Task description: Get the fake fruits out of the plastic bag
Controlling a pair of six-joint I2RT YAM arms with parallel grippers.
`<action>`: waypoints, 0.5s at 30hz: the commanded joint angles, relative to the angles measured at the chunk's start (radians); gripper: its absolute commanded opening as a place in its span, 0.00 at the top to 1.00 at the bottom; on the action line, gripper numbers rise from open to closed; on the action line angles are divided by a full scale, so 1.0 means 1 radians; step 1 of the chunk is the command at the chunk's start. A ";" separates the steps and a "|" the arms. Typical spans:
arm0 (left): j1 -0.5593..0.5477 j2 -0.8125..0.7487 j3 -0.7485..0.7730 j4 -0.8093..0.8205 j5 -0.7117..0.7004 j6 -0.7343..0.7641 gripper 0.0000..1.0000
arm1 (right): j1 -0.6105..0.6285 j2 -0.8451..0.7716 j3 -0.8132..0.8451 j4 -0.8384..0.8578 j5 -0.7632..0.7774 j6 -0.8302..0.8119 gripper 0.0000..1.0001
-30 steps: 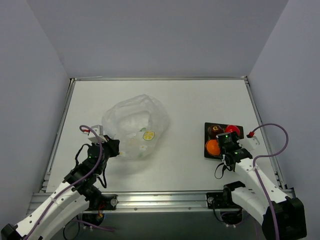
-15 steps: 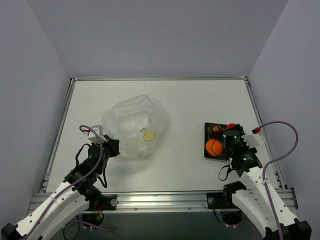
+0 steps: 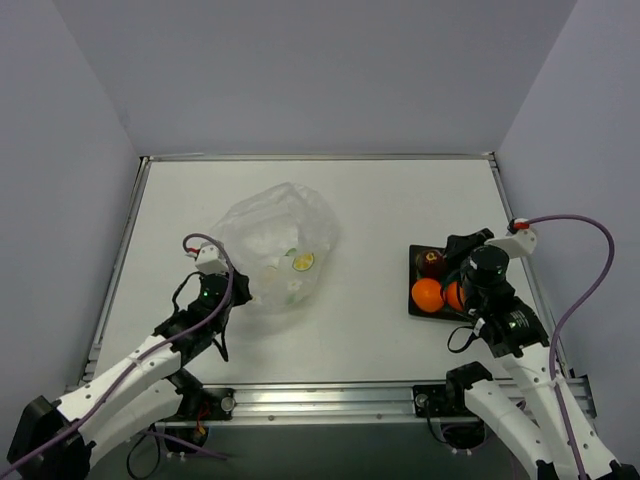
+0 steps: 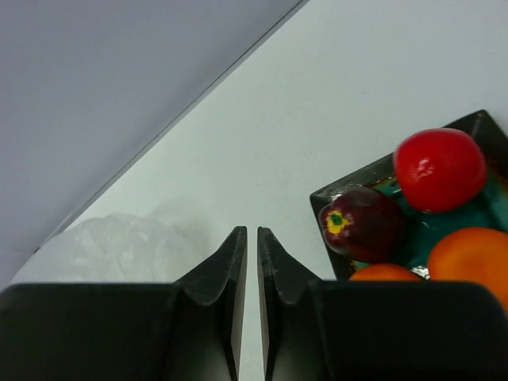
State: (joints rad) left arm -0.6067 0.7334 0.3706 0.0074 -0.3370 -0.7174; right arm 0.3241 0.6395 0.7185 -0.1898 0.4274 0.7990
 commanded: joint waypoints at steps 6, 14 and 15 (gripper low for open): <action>0.002 0.247 0.165 0.198 -0.022 -0.002 0.98 | 0.021 0.052 0.036 0.180 -0.274 -0.198 0.84; -0.001 0.348 0.332 0.135 0.032 -0.033 0.68 | 0.026 0.052 0.033 0.268 -0.417 -0.234 0.68; -0.001 0.310 0.333 0.117 0.017 -0.033 0.48 | 0.027 0.052 0.042 0.257 -0.427 -0.259 0.62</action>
State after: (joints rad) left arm -0.6067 1.1027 0.6411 0.1452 -0.3073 -0.7319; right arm 0.3424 0.6960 0.7235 0.0128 0.0811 0.6086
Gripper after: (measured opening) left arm 0.389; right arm 0.338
